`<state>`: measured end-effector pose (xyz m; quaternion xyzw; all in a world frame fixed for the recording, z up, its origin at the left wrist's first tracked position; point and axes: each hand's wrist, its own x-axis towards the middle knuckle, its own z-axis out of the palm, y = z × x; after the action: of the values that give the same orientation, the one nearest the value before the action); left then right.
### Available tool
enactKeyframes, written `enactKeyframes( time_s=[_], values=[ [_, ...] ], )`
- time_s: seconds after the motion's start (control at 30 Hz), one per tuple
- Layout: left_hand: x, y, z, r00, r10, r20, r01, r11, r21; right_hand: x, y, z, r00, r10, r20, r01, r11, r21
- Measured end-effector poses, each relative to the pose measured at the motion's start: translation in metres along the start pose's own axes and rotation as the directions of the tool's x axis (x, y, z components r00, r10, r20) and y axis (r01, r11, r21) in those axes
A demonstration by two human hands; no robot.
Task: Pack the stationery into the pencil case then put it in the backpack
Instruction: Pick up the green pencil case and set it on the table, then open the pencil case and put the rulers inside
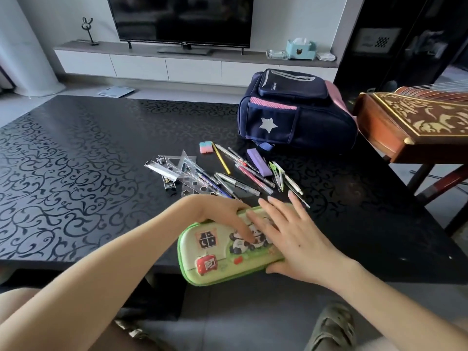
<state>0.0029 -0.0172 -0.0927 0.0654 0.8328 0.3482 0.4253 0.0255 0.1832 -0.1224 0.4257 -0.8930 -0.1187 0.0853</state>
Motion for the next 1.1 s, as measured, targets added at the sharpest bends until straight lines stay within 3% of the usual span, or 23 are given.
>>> enactKeyframes(
  time_s=[0.1,0.23,0.3,0.4,0.53,0.63,0.73,0.83,0.9,0.97,1.03,1.1],
  values=[
    [0.014,0.001,0.008,0.999,0.029,-0.025,-0.029,0.999,0.014,-0.006,0.007,0.011,0.997,-0.004,0.076,-0.003,0.996,0.090],
    [0.006,-0.020,0.003,0.909,0.190,-0.371,-0.154,0.980,0.124,-0.007,0.018,0.016,0.991,0.038,0.127,-0.067,0.969,0.238],
    [-0.006,-0.034,0.001,0.913,0.191,-0.360,-0.144,0.978,0.153,-0.006,0.024,0.017,0.976,0.031,0.215,-0.105,0.934,0.342],
    [-0.018,-0.055,0.004,0.949,0.181,-0.259,-0.119,0.964,0.237,0.001,0.037,0.009,0.972,0.011,0.236,-0.123,0.876,0.466],
    [-0.024,-0.069,-0.003,0.890,0.204,-0.408,-0.297,0.938,-0.180,0.013,0.057,-0.005,0.977,0.122,0.178,-0.206,0.772,0.602],
    [-0.024,-0.072,-0.013,0.855,0.207,-0.475,-0.364,0.892,-0.268,0.034,0.074,-0.002,0.953,0.293,0.074,-0.273,0.730,0.627],
    [-0.014,-0.083,-0.023,0.755,0.090,-0.649,-0.241,0.959,-0.148,0.063,0.092,0.014,0.907,0.404,0.117,-0.405,0.765,0.501],
    [-0.009,-0.108,-0.037,0.614,0.096,-0.784,-0.055,0.995,0.079,0.094,0.089,0.026,0.875,0.467,0.129,-0.482,0.812,0.330],
    [-0.008,-0.127,-0.050,0.498,0.150,-0.854,0.071,0.975,0.212,0.118,0.068,0.023,0.892,0.453,-0.011,-0.429,0.852,0.301],
    [-0.008,-0.145,-0.062,0.418,0.169,-0.893,0.175,0.949,0.262,0.141,0.036,0.013,0.911,0.397,-0.110,-0.317,0.847,0.426],
    [-0.005,-0.154,-0.071,0.396,0.157,-0.905,0.252,0.929,0.271,0.162,-0.001,0.004,0.945,0.304,-0.119,-0.201,0.830,0.520],
    [0.002,-0.162,-0.077,0.402,0.177,-0.898,0.294,0.904,0.309,0.183,-0.038,0.002,0.978,0.205,-0.049,-0.153,0.850,0.504]
  ],
)
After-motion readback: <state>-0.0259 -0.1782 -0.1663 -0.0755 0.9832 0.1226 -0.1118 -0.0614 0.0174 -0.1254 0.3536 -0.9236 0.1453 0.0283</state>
